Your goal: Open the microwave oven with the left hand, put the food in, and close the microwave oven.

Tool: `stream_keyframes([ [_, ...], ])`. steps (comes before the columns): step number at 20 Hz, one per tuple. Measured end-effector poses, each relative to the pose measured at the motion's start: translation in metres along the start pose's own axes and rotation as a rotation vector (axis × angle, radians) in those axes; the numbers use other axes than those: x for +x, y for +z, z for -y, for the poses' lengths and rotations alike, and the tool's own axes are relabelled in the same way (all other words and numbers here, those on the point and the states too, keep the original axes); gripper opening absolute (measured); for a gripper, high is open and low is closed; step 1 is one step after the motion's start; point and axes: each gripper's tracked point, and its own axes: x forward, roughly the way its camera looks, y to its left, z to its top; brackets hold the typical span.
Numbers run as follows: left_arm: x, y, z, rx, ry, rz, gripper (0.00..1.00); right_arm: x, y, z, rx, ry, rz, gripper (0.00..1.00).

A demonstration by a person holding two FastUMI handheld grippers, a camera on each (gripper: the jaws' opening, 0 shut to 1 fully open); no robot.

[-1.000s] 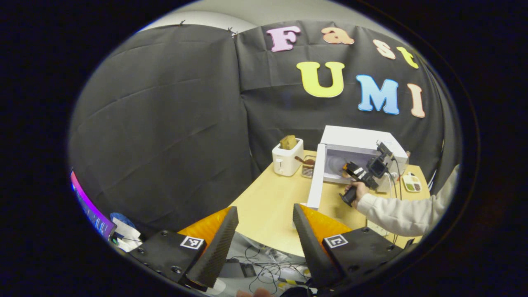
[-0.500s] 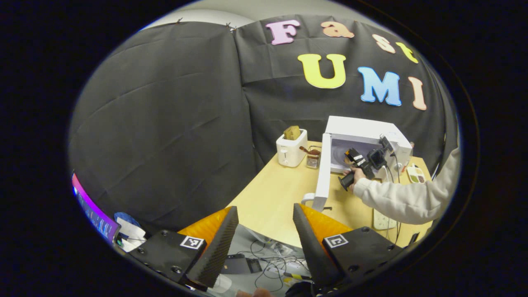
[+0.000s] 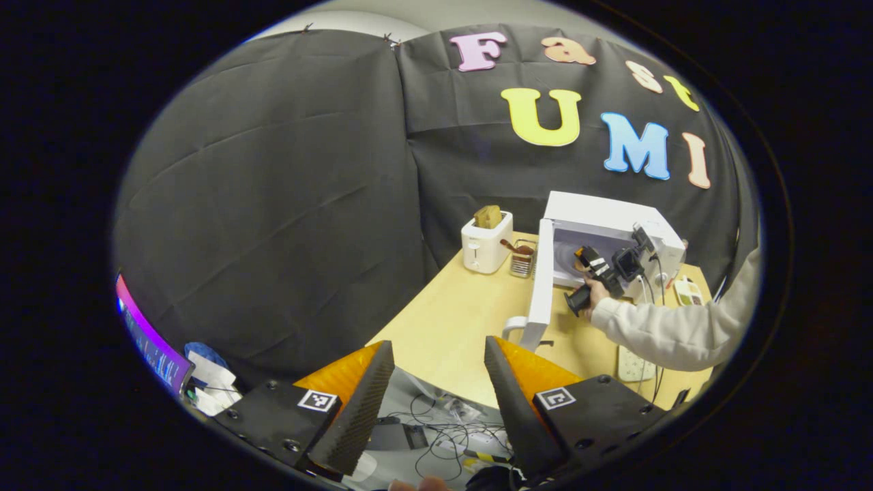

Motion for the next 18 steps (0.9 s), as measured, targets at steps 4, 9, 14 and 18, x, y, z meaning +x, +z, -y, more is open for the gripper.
stream_keyframes([
  [4,-0.002,0.0,-0.003,-0.005,0.0,0.008,0.9,-0.001,0.006,-0.001,0.006,-0.029,0.008,0.83],
  [9,-0.005,-0.002,-0.004,-0.014,-0.004,0.013,0.9,-0.016,0.007,0.008,-0.057,-0.037,0.006,0.98],
  [14,0.0,-0.001,0.002,-0.039,-0.03,0.041,0.9,-0.057,0.011,0.002,-0.179,0.054,-0.033,0.98],
  [18,0.011,0.007,0.007,-0.048,-0.076,0.094,0.91,-0.11,0.029,0.006,-0.268,0.121,-0.073,0.98],
])
